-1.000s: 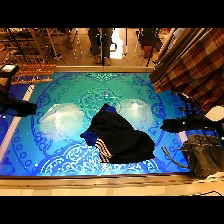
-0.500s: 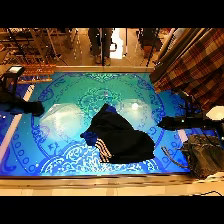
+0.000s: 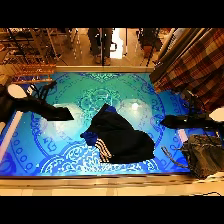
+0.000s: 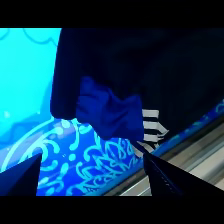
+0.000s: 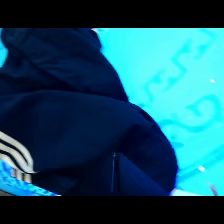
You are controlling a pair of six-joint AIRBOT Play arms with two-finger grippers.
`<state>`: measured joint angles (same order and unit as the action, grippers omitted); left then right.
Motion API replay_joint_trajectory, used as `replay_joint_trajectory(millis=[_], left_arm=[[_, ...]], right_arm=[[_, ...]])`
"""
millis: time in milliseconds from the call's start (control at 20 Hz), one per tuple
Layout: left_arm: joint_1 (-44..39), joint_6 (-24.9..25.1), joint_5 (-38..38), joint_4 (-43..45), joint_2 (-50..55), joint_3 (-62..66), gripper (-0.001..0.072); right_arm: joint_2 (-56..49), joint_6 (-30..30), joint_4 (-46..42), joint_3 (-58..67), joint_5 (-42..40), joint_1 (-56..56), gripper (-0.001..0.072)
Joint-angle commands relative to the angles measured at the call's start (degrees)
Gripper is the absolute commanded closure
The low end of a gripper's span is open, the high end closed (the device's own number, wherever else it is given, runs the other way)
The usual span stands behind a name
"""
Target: Fold the clothes and pants, and hang the long-sleeved shirts on hangers.
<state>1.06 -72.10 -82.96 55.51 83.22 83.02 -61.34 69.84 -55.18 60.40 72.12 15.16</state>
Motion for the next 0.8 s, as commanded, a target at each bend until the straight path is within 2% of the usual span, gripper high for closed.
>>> replay_joint_trajectory(millis=[0, 50, 100, 200, 300, 450, 500, 550, 600, 650, 700, 750], left_arm=[[2.2, 5.8, 2.9, -9.2, 2.8, -9.1, 0.0014], [2.7, 7.8, 5.1, -12.9, 3.0, -12.7, 0.0014], [2.7, 9.2, 7.2, -15.7, 3.4, -15.2, 0.0014], [1.4, 9.8, 11.0, -17.8, 5.5, -16.8, 0.0014], [-0.7, 9.8, 14.4, -21.0, 8.6, -16.8, 0.0014], [-4.2, 9.8, 16.2, -24.4, 13.6, -16.7, 0.0017], [-5.0, 9.7, 16.2, -24.6, 14.8, -16.7, 0.0047], [-5.7, 9.5, 16.1, -24.8, 15.6, -16.7, 0.0175], [-6.1, 9.6, 15.8, -24.7, 15.7, -16.7, 0.0383], [-6.1, 9.8, 14.3, -25.1, 15.7, -16.6, 0.0636], [-6.0, 11.5, 11.6, -26.1, 15.7, -16.2, 0.0692], [-5.3, 12.5, 7.9, -26.8, 15.5, -15.4, 0.0693]], right_arm=[[0.0, -2.8, -0.2, -8.5, 3.0, 7.0, 0.0548], [0.0, -4.0, 2.8, -13.2, 3.5, 9.5, 0.0369], [0.0, -5.5, 6.1, -18.5, 3.3, 11.5, 0.0246], [0.0, -9.0, 8.7, -26.4, -1.7, 12.3, 0.0116], [-0.2, -9.5, 11.5, -29.7, -9.4, 10.6, 0.0067], [-3.6, -10.9, 14.8, -28.3, -17.2, 3.4, 0.0078], [-5.4, -10.8, 14.6, -27.3, -21.0, 0.3, 0.0085], [-7.3, -10.8, 14.7, -26.1, -24.0, -2.3, 0.0155], [-9.2, -10.8, 14.7, -24.1, -25.6, -4.7, 0.0373], [-10.4, -10.8, 14.4, -21.9, -25.4, -6.3, 0.0612], [-10.5, -10.8, 13.6, -19.4, -23.8, -7.5, 0.0699], [-9.7, -10.8, 10.9, -16.3, -21.2, -8.2, 0.0700]])
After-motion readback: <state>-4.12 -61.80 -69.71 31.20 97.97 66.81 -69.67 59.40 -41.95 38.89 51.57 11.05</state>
